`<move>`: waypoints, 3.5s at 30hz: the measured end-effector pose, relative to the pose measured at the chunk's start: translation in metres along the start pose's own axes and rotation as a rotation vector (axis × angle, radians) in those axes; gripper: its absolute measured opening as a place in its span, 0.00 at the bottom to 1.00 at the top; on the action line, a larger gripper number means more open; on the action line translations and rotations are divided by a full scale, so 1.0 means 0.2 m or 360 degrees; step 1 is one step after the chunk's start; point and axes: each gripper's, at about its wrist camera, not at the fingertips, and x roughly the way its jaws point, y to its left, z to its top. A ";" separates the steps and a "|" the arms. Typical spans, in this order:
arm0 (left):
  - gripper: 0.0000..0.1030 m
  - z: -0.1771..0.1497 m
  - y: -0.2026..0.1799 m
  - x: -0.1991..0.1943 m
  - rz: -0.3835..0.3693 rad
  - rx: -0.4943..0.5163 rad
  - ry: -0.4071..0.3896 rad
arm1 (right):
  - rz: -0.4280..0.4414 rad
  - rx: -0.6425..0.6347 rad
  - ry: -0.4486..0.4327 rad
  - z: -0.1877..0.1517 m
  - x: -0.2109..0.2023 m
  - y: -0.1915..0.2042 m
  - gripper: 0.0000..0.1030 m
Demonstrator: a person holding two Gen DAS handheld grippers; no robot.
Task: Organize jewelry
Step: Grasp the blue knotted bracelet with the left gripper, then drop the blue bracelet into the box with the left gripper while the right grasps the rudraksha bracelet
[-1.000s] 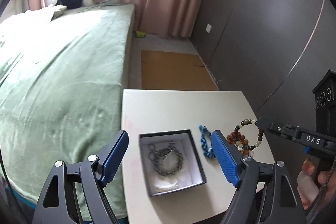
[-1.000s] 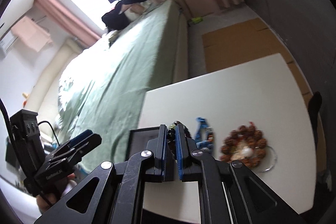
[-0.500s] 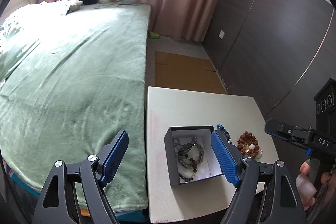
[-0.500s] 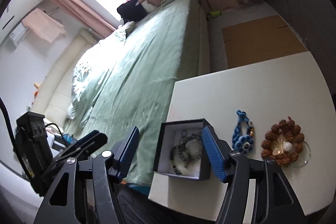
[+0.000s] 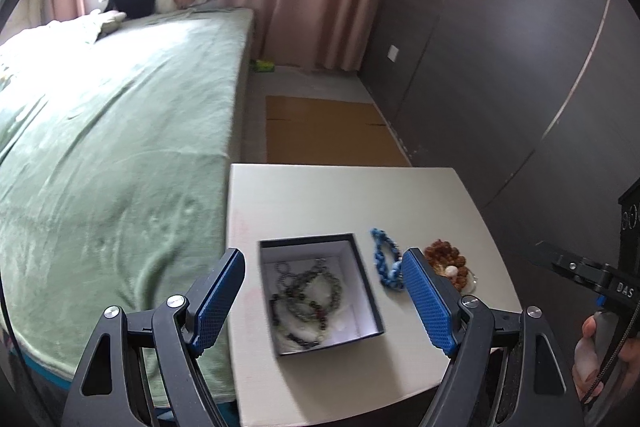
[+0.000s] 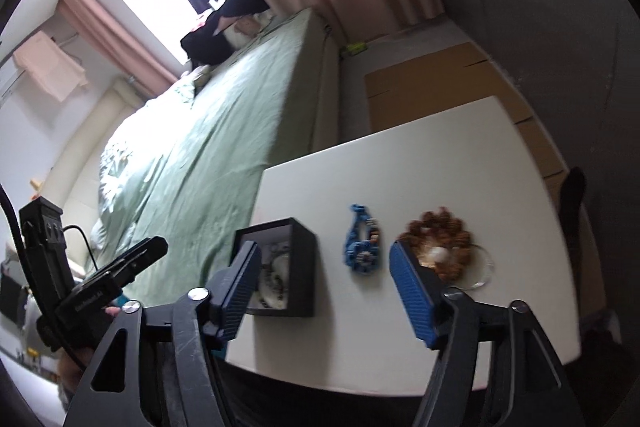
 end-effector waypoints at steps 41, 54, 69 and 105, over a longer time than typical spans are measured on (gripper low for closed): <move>0.42 -0.08 -0.62 0.99 0.0286 0.0408 0.0768 | 0.0004 0.0488 -0.0003 -0.19 0.03 -0.81 0.76; 0.23 -0.09 -0.59 0.98 0.0238 0.0380 0.0732 | 0.0006 0.0492 0.0031 -0.19 0.08 -0.78 0.76; 0.22 0.07 -0.58 0.56 0.0112 0.0339 0.0460 | 0.0112 0.0521 0.0149 -0.12 0.23 -0.73 0.51; 0.29 0.12 -0.12 0.15 -0.0036 0.0129 0.0246 | -0.0064 0.0028 0.0147 0.12 0.32 -0.15 0.18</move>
